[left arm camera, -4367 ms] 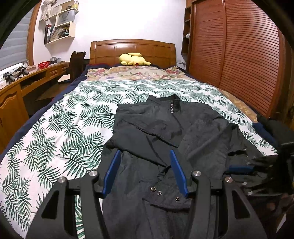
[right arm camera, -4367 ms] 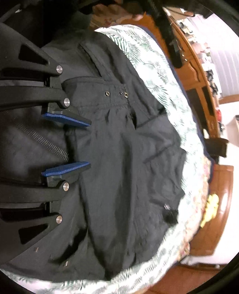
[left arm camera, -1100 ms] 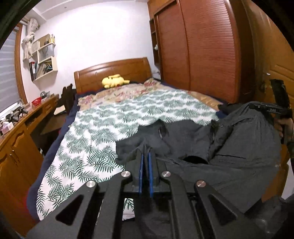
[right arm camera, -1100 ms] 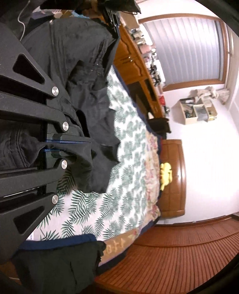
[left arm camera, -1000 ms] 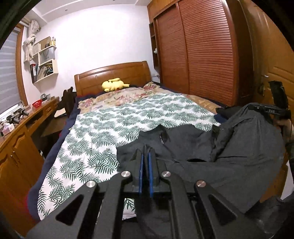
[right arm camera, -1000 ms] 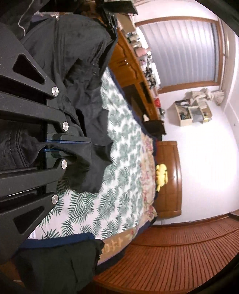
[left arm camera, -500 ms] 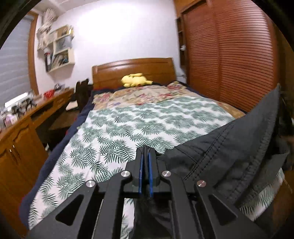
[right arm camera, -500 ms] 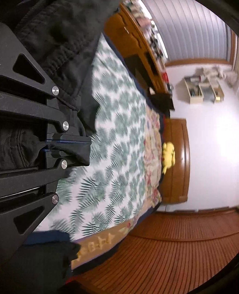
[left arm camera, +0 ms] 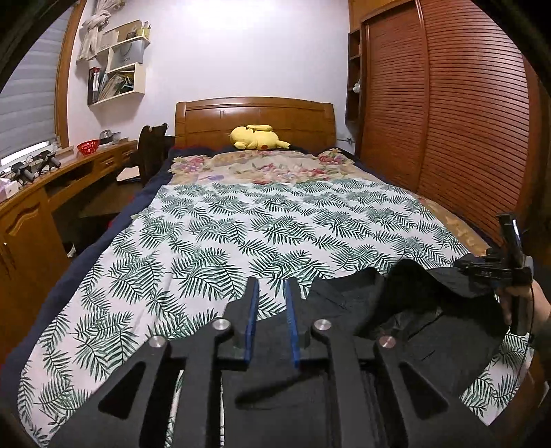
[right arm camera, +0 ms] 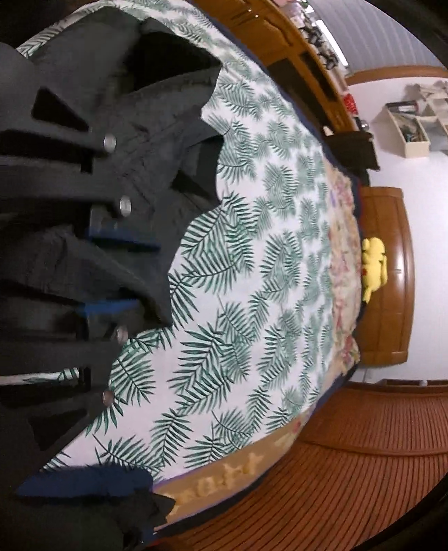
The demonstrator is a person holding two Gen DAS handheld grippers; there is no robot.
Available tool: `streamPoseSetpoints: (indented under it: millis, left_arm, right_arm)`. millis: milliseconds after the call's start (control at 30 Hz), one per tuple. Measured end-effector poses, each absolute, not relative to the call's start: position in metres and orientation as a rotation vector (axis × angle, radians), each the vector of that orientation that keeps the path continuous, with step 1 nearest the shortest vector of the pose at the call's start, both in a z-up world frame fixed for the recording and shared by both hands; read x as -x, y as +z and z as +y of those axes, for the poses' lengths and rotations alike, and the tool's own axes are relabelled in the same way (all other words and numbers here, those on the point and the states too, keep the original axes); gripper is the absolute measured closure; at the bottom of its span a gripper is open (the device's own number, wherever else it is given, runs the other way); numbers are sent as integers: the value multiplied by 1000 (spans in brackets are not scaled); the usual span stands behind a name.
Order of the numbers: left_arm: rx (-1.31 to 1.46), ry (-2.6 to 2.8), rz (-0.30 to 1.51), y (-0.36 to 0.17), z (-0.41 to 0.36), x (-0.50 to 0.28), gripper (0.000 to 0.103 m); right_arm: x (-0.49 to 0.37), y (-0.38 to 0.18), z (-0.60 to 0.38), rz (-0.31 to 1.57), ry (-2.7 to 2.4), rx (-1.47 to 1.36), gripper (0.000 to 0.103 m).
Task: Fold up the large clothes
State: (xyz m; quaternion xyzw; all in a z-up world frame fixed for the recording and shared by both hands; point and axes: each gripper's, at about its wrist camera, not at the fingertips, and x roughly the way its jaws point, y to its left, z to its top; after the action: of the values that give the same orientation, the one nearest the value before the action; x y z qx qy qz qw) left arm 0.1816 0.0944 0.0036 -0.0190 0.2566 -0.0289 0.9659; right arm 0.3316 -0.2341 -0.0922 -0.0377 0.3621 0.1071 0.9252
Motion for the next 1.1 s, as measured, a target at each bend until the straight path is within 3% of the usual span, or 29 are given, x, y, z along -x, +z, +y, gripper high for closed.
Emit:
streamPoseSetpoints:
  millis: [133, 300, 433, 667, 1100]
  left_arm:
    - [30, -62, 550, -12, 97, -180, 83]
    - [40, -61, 564, -22, 101, -171, 80]
    - [54, -59, 549, -26, 105, -154, 77]
    - [68, -45, 512, -22, 117, -129, 69]
    - [70, -5, 516, -31, 140, -116, 65]
  right_arm:
    - [-334, -95, -222, 760, 213, 98, 45]
    - [-324, -90, -201, 772, 191, 171, 38]
    - [-314, -78, -194, 732, 158, 190, 25]
    - [-291, -69, -157, 731, 263, 204, 24]
    - [-249, -125, -34, 846, 527, 273, 24]
